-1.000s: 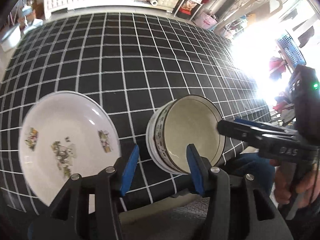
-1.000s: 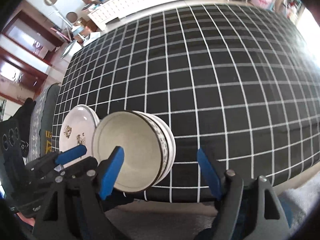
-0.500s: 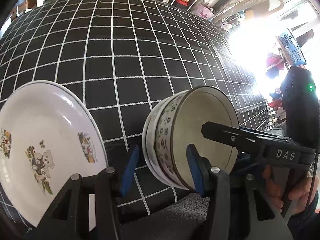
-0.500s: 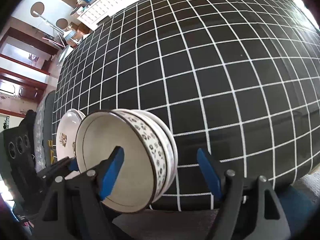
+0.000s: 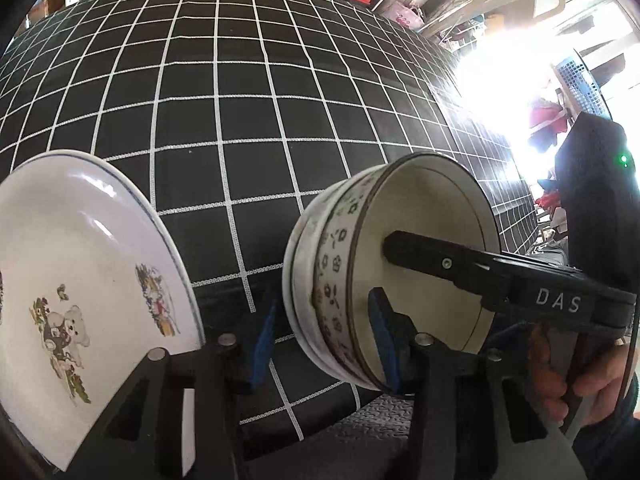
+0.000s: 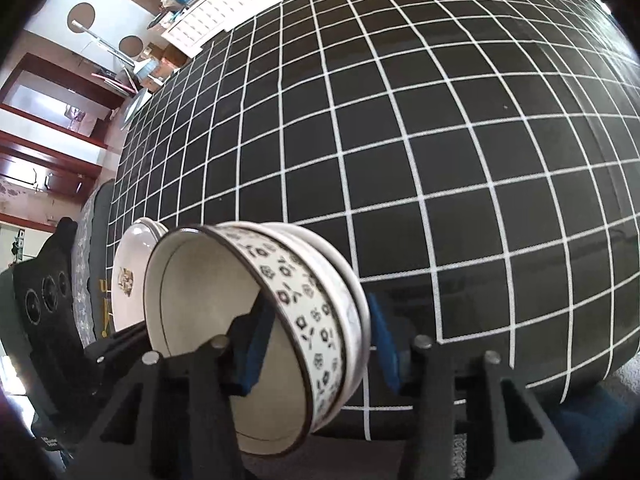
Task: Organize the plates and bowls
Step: 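Lift and carry the bowl stack over the cartoon-print plate stack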
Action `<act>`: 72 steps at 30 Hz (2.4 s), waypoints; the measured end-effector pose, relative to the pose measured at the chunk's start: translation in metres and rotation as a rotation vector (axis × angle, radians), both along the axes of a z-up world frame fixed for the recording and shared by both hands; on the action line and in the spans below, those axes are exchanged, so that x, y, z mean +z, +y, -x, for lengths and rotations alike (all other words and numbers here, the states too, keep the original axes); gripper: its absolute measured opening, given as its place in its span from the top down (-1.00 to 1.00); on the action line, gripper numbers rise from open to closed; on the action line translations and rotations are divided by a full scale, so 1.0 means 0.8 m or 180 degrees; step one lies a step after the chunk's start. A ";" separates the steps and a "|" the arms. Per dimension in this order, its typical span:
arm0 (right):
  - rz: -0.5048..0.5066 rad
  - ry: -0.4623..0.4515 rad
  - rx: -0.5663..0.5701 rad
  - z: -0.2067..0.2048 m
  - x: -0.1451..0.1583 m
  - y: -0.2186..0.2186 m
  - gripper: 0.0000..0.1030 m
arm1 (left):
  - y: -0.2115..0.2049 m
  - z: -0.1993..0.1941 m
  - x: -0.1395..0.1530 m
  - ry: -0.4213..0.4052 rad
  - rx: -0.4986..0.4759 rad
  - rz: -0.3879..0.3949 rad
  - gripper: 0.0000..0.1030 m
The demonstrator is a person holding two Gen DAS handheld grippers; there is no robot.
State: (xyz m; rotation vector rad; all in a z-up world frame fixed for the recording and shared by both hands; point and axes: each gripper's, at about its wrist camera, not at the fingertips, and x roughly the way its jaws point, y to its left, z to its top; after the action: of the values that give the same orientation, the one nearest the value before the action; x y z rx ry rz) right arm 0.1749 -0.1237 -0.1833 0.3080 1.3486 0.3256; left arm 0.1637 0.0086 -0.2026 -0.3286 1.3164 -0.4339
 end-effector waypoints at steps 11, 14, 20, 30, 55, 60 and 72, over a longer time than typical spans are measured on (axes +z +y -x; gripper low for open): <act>-0.0102 0.0006 0.0011 0.014 -0.004 -0.018 0.03 | -0.009 -0.003 -0.005 0.0018 0.0046 -0.0068 0.26; -0.0136 0.0023 -0.0063 0.016 -0.003 -0.023 0.06 | -0.010 -0.001 -0.001 0.0013 0.0091 -0.0091 0.26; -0.0005 0.0076 -0.0110 0.018 0.004 -0.017 0.08 | -0.009 0.006 0.000 0.0007 0.0202 -0.0093 0.25; 0.0017 0.0109 -0.0117 0.014 0.026 0.002 0.10 | -0.012 0.004 0.028 -0.0040 0.0258 -0.0173 0.25; -0.0026 -0.0070 0.0712 -0.020 0.073 0.192 0.11 | 0.172 0.010 0.096 -0.0182 0.1087 -0.0325 0.25; -0.0017 0.0053 0.0818 -0.019 0.052 0.216 0.11 | 0.199 0.025 0.080 -0.0081 0.1228 -0.0333 0.26; 0.0082 0.0148 0.0847 -0.017 0.034 0.225 0.12 | 0.204 0.039 0.056 0.0013 0.1237 -0.0287 0.26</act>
State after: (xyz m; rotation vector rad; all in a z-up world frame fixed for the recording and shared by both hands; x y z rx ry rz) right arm 0.1887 0.0566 -0.1562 0.1142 1.4410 0.5250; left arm 0.1324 0.1721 -0.1578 -0.4979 1.2362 -0.0467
